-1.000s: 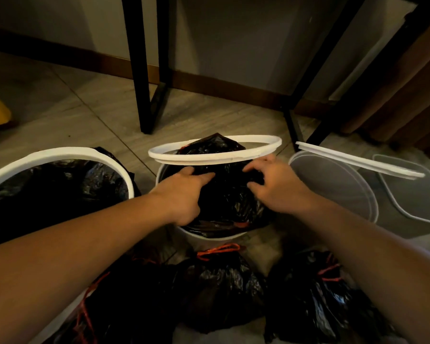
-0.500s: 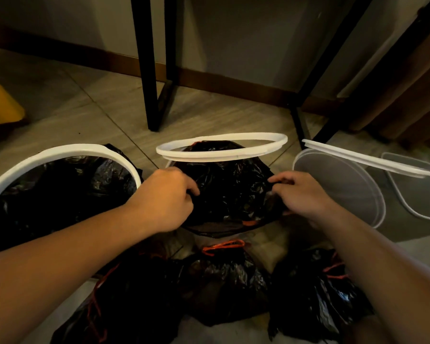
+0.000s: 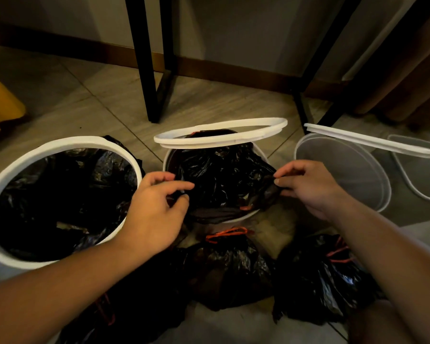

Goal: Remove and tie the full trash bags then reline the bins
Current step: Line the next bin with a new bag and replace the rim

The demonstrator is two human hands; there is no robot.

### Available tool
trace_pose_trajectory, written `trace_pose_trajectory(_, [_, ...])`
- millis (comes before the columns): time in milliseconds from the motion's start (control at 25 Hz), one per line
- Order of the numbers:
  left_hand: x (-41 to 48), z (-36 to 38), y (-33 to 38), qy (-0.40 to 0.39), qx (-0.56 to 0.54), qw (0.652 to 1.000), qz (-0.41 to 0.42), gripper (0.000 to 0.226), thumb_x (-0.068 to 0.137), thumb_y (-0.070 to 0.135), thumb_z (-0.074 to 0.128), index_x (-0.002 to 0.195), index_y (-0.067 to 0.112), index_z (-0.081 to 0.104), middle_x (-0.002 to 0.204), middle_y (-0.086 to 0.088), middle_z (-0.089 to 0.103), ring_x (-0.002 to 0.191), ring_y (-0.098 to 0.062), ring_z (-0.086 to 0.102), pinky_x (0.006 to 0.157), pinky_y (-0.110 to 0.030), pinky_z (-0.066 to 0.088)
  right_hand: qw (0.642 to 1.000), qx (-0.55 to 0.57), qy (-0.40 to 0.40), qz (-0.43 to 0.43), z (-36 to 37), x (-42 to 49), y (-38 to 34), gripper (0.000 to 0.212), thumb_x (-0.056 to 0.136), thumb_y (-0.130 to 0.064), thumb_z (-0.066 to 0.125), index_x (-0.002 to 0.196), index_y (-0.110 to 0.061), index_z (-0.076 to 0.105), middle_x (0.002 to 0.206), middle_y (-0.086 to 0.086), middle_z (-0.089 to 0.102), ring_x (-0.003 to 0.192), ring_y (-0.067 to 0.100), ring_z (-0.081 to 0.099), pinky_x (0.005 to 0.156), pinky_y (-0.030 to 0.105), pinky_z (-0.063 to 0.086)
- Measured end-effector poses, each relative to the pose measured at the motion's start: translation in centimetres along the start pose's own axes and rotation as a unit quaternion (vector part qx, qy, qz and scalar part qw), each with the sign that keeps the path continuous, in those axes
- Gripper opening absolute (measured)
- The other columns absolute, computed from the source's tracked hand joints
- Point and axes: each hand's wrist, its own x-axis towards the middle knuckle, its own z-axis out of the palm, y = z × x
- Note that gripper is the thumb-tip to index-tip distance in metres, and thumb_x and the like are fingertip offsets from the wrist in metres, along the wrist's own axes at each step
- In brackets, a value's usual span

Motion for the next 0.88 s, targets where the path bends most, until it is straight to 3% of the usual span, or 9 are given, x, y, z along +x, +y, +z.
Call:
trace_pose_trajectory(120, [-0.2,0.2,-0.5,0.018,-0.057,0.996,-0.066,0.022,0.093,0.024,0.073,0.111,0.037,0.075,0.112,0.015,0.052,0.093,0.015,0.054,0.076,0.006,0.033,1.0,0.018,-0.016,0.006,-0.1,-0.1,0.4,0.025,0.083,0.014,0.074,0.081,-0.01,0.075,0.08,0.011,0.066,0.077,0.019,0.067,0.066,0.026,0.057])
trace_pose_trajectory(280, [-1.4,0.5,-1.9,0.004,-0.093,0.992,-0.089,0.042,0.091,0.013,0.072,0.122,0.04,0.068,0.114,0.018,0.052,0.07,-0.012,0.064,0.06,-0.009,0.046,0.997,0.051,-0.045,0.039,-0.5,-0.3,0.8,0.028,0.081,0.022,0.069,0.081,-0.005,0.073,0.072,0.008,0.064,0.075,0.018,0.068,0.074,0.029,0.06])
trace_pose_trajectory(440, [-1.4,1.6,-2.9,0.04,-0.105,0.986,-0.121,0.047,0.084,0.006,0.076,0.119,0.036,0.072,0.109,0.009,0.057,0.065,-0.013,0.061,0.068,-0.024,0.051,0.994,0.034,-0.079,0.066,-1.1,-0.5,1.0,0.027,0.079,0.024,0.069,0.075,-0.003,0.072,0.077,0.015,0.066,0.077,0.021,0.07,0.073,0.027,0.062])
trace_pose_trajectory(520, [-2.0,1.9,-3.0,0.036,-0.082,0.992,-0.084,0.054,0.082,0.003,0.077,0.127,0.031,0.069,0.112,0.015,0.052,0.076,-0.007,0.061,0.071,-0.009,0.047,0.994,-0.058,-0.082,0.035,-1.3,-0.7,1.0,0.023,0.077,0.019,0.075,0.073,-0.003,0.074,0.079,0.019,0.069,0.079,0.024,0.069,0.081,0.034,0.059])
trace_pose_trajectory(600, [-2.8,2.2,-3.2,0.014,-0.047,0.998,-0.04,0.062,0.082,0.0,0.077,0.138,0.024,0.064,0.114,0.019,0.047,0.084,-0.002,0.061,0.075,0.001,0.041,0.972,-0.219,-0.08,-0.032,-1.3,-0.7,0.9,0.019,0.076,0.007,0.082,0.072,-0.01,0.077,0.078,0.013,0.075,0.074,0.017,0.068,0.076,0.027,0.055])
trace_pose_trajectory(720, [-3.5,2.6,-3.6,-0.008,0.001,1.0,0.012,0.076,0.082,0.001,0.078,0.151,0.019,0.052,0.117,0.014,0.041,0.099,0.009,0.055,0.088,0.006,0.033,0.926,-0.35,-0.107,-0.092,-1.1,-0.7,0.8,0.018,0.077,-0.005,0.085,0.072,-0.02,0.078,0.069,-0.004,0.073,0.062,0.0,0.063,0.057,0.01,0.044])
trace_pose_trajectory(880, [-4.4,3.1,-4.1,-0.004,0.019,0.999,0.028,0.094,0.084,-0.002,0.078,0.163,0.013,0.03,0.131,0.012,0.033,0.101,0.007,0.055,0.092,0.005,0.031,0.891,-0.424,-0.088,-0.135,-0.7,-0.6,1.0,0.018,0.083,-0.011,0.077,0.075,-0.027,0.076,0.079,-0.013,0.072,0.072,0.001,0.064,0.062,0.005,0.04])
